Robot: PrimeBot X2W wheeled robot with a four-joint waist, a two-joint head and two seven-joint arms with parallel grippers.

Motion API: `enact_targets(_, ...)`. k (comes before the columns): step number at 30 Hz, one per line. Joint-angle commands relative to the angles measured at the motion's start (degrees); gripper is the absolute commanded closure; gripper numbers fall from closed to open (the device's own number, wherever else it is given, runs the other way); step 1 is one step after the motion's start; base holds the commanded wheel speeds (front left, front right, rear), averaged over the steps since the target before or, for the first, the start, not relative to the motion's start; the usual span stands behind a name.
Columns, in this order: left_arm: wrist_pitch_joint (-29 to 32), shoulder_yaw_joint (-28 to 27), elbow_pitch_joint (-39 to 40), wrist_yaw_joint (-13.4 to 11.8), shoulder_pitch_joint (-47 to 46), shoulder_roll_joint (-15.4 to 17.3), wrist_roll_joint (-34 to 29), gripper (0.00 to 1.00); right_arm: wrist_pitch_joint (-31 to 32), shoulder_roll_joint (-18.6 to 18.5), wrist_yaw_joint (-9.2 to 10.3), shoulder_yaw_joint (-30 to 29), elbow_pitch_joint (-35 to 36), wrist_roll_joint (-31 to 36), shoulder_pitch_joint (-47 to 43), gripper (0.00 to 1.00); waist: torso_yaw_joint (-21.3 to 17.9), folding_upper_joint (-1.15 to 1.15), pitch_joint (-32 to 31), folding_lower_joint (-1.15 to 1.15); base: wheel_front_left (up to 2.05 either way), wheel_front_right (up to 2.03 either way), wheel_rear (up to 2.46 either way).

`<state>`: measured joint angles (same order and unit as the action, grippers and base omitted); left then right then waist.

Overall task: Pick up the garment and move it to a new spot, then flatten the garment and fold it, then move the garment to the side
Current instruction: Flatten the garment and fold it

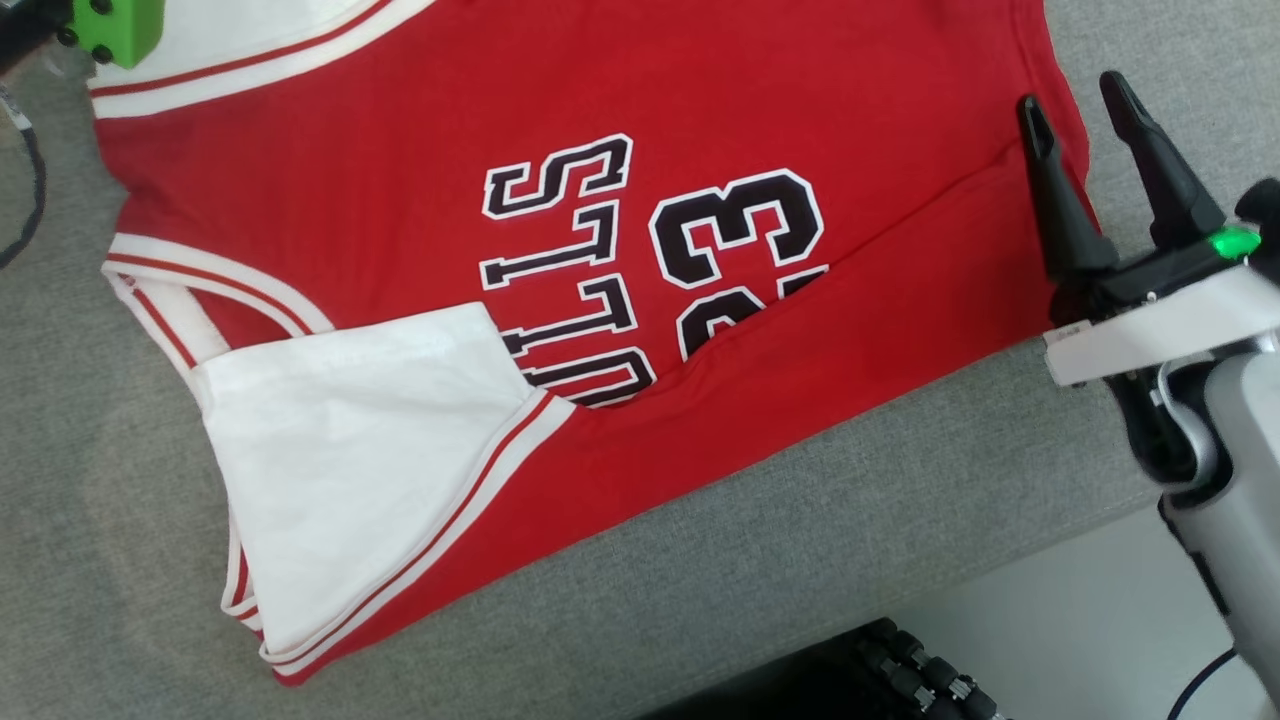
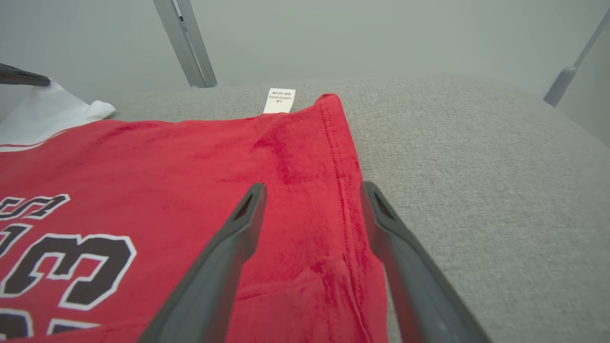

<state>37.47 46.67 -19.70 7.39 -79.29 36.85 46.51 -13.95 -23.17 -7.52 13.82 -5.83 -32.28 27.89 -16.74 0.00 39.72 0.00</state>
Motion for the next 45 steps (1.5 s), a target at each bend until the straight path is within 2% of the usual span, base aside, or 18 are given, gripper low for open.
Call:
enact_targets(1, -0.5, 0.4, 0.9, 0.1, 1.1, -0.1, 1.0, 1.00, 2.1, -1.6, 0.06, 0.8, -1.1, -0.8, 3.0, 0.00, 2.4, 0.00, -2.6, 0.00, 0.00, 0.00, 0.00)
enact_targets(7, -0.4, 2.1, 5.9, 0.1, 2.5, 0.4, 3.4, 1.00, 16.4, -3.7, 0.06, 2.0, -5.8, -0.2, 12.6, 0.00, 5.6, 0.00, -4.6, 0.00, 0.00, 0.00, 0.00)
enact_targets(10, -0.1, 2.6, 8.3, 0.1, 3.1, 1.1, 4.0, 1.00, 26.4, -4.3, 0.07, 2.2, -8.9, 0.8, 17.5, 0.00, 7.0, 0.00, -4.7, 0.00, 0.00, 0.00, 0.00)
enact_targets(14, 0.0, 2.9, 10.3, 0.1, 3.6, 1.6, 4.3, 1.00, 38.8, -4.5, 0.05, 1.7, -11.5, 5.1, 23.8, 0.00, 8.4, 0.00, -4.4, 0.00, 0.00, 0.00, 0.00)
enact_targets(18, 0.3, 3.2, 11.7, 0.0, 3.9, 1.9, 4.1, 1.00, 48.3, -4.1, 0.06, 0.8, -12.6, 10.5, 29.2, 0.00, 9.3, 0.00, -4.0, 0.00, 0.00, 0.00, 0.00)
enact_targets(20, 0.6, 3.4, 12.3, -0.1, 3.9, 1.9, 4.1, 1.00, 52.2, -4.1, 0.06, 0.8, -13.3, 12.8, 31.3, 0.00, 9.6, 0.00, -3.7, 0.00, 0.00, 0.00, 0.00)
enact_targets(22, 0.7, 3.4, 12.9, -0.2, 3.6, 1.7, 4.1, 1.00, 55.2, -4.4, 0.06, 1.1, -14.3, 14.6, 33.3, 0.06, 10.1, 0.00, -3.3, 0.00, 0.00, 0.00, 0.00)
enact_targets(27, 0.8, 3.7, 13.6, -0.2, 3.1, 1.4, 4.0, 1.00, 60.9, -4.7, 0.06, 3.2, -17.1, 16.1, 36.7, 0.00, 11.1, 0.00, -2.3, 0.00, 0.00, 0.00, 0.00)
enact_targets(32, 1.0, 4.0, 13.8, -0.2, 3.1, 1.6, 3.9, 1.00, 64.5, -4.7, 0.06, 5.4, -19.0, 14.8, 39.0, 0.00, 11.5, 0.00, -1.8, 0.00, 0.00, 0.00, 0.00)
enact_targets(33, 0.9, 4.0, 13.8, -0.2, 3.0, 1.6, 3.9, 1.00, 65.0, -4.7, 0.06, 5.7, -19.5, 14.2, 39.2, 0.52, 11.6, 0.00, -1.7, 0.00, 0.00, 0.00, 0.00)
enact_targets(34, 0.8, 4.1, 13.8, -0.2, 3.0, 1.6, 3.7, 1.00, 65.3, -4.7, 0.06, 5.9, -19.7, 13.9, 39.3, 0.95, 11.6, 0.00, -1.7, 0.00, 0.00, 0.00, 0.00)
enact_targets(35, 0.2, 3.9, 13.8, -0.3, 2.7, 1.5, 3.3, 1.00, 65.4, -4.7, 0.06, 6.0, -19.9, 13.5, 39.5, 1.00, 11.6, 0.00, -1.7, 0.00, 0.00, 0.00, 0.00)
enact_targets(39, -1.6, 4.2, 14.2, -0.1, 2.0, 1.9, 1.5, 1.00, 64.1, -5.4, 0.06, 5.0, -20.3, 12.8, 39.6, 1.00, 11.5, 0.00, -1.8, 0.00, 0.00, 0.00, 0.00)
enact_targets(45, -7.2, 3.3, 13.5, 0.0, 1.1, 2.3, 0.2, 1.00, 56.6, -4.5, 0.06, -0.1, -20.3, 11.0, 38.7, 1.00, 11.2, 0.00, -2.5, 0.00, 0.00, 0.00, 0.00)
